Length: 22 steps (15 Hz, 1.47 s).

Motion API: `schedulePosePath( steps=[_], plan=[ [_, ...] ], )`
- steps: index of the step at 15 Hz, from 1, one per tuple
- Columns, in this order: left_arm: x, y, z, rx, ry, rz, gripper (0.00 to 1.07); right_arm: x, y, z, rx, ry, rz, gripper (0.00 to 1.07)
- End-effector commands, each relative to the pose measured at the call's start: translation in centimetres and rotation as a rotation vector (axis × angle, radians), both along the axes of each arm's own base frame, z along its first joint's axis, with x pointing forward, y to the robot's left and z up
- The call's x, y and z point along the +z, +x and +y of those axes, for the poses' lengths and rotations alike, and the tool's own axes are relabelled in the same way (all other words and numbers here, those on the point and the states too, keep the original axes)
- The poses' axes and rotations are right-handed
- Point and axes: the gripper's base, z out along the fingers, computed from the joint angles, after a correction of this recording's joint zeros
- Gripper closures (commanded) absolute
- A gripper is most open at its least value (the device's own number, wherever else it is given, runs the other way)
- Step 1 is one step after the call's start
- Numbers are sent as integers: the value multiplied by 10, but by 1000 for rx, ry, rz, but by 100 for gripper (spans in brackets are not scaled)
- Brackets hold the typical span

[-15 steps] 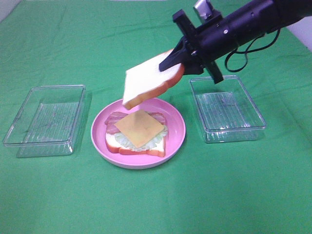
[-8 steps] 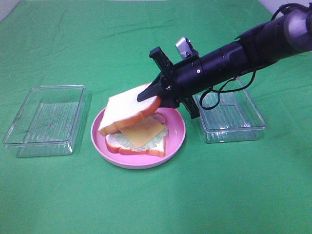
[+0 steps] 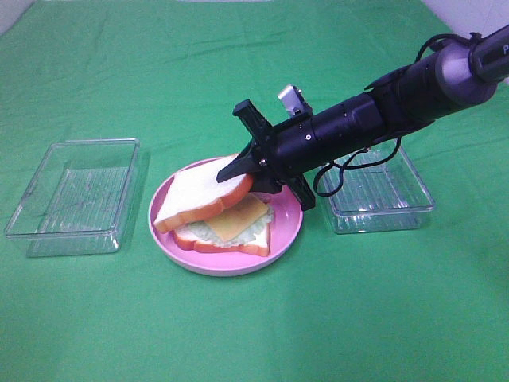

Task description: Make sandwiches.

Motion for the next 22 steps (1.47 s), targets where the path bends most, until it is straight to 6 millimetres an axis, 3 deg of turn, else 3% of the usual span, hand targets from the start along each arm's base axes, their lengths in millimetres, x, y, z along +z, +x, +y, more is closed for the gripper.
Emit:
schedulePosePath(
  steps=[1,2,3,4,6,12,15,18,20,22],
  plan=[
    [0,-2,1,-5,-20,-20,34,-2,-2,-1,18,-22,7,98],
    [0,-2,1,-5,-20,-20,34,-2,-2,-1,26,-28,5,90],
    [0,-2,1,-5,-20,-20,34,-4,-4,-2,42,-45,3,76],
    [0,-2,1,-5,-20,-20,34,-4,-5,-3,68,-67,-9,55],
    [0,-2,1,-5,-20,-20,34,3,-7,-5,110,-96,-44,33],
    [0,-3,1,-8,-19,-20,34,45,-25,-25,316,-328,-135,31],
    [0,-3,-1,-27,-20,-19,34,88,-47,-48,469,-501,-197,31],
    [0,-5,-3,-53,-27,-15,34,142,-94,-87,460,-720,-339,31],
    [0,-5,-3,-53,-27,-15,34,157,-124,-106,464,-787,-414,31],
    [0,-5,-3,-54,-26,-16,34,173,-168,-126,444,-818,-500,31]
  ],
)
